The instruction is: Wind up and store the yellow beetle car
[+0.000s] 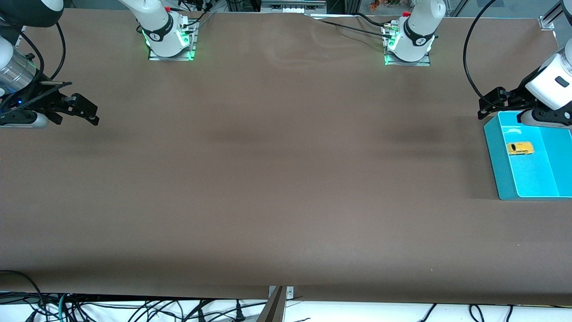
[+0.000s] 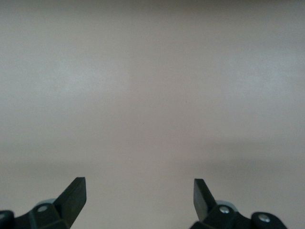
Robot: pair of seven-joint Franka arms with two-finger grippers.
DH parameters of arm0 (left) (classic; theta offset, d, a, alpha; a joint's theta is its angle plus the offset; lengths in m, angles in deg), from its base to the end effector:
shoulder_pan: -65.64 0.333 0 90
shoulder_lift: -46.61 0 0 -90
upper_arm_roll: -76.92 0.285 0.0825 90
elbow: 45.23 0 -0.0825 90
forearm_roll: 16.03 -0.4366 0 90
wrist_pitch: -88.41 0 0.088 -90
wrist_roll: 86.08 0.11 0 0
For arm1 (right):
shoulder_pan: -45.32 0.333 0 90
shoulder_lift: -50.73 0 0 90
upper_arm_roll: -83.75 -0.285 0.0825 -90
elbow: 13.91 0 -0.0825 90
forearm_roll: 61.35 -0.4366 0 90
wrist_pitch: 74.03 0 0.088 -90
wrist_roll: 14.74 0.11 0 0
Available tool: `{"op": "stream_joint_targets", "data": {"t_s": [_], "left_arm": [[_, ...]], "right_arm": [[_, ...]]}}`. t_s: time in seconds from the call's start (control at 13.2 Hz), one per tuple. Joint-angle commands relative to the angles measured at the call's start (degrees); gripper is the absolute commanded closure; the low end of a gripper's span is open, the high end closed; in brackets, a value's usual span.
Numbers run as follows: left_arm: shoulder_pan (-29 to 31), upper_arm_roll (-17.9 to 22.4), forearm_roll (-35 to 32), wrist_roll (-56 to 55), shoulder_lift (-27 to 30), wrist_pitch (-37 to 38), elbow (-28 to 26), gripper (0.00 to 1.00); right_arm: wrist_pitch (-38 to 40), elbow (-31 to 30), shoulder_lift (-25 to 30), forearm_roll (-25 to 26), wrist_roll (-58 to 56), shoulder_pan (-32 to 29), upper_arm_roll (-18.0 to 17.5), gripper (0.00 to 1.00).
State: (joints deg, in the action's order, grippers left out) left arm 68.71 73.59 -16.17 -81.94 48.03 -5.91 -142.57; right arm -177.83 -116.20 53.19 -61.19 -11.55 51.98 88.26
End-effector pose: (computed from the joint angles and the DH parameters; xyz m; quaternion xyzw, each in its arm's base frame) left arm 0.6031 -0.0028 0.5445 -0.9992 0.0385 0.0140 0.0015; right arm 0.6095 0.0220 0.5243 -0.9994 0.0088 -0.0345 0.0019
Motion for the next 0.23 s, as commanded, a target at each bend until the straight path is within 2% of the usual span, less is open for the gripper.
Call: {"op": "stream_joint_targets", "data": {"t_s": [0.0, 0.15], "left_arm": [[0.4, -0.4, 1.4, 1.2, -0.9, 1.6, 2.1, 0.00], [0.4, -0.4, 1.4, 1.2, -0.9, 2.0, 2.2, 0.00]], "right_arm": [[1.2, 1.3, -0.4, -0.2, -0.8, -0.4, -0.1, 0.00], [1.2, 1.3, -0.4, -0.2, -0.8, -0.4, -0.1, 0.00]]}}
